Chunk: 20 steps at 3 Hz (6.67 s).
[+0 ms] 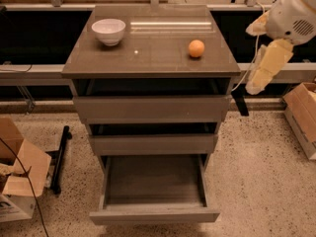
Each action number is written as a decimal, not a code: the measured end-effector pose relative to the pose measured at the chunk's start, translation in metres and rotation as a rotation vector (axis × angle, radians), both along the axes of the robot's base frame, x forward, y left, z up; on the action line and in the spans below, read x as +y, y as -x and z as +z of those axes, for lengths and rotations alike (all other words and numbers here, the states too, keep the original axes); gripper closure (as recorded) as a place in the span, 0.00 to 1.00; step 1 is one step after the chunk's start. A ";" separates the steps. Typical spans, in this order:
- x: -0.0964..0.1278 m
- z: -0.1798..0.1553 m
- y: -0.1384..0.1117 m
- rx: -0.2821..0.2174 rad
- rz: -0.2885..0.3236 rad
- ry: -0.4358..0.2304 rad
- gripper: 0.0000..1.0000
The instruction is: Place orange into bottom drawer
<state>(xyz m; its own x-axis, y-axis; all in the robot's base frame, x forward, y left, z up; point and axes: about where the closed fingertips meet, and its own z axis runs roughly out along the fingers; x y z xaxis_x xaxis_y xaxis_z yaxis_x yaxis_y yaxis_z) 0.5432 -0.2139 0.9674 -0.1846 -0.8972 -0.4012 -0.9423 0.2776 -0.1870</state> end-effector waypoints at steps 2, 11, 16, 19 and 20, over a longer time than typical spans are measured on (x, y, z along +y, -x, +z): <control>0.012 -0.033 -0.045 -0.071 -0.115 -0.137 0.00; 0.077 -0.107 -0.288 -0.220 -0.470 -0.705 0.10; 0.041 -0.062 -0.200 -0.279 -0.484 -0.616 1.00; 0.035 -0.177 -0.088 0.037 -0.392 -0.427 1.00; 0.044 -0.205 -0.081 0.087 -0.381 -0.421 1.00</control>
Offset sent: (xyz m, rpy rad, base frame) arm 0.1176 0.0125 -0.0572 0.2766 -0.1724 -0.2165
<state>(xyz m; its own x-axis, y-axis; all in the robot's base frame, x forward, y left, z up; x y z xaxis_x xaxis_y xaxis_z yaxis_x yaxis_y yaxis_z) 0.6246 -0.1695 0.7627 -0.5121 -0.5266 -0.6786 -0.7679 0.6346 0.0871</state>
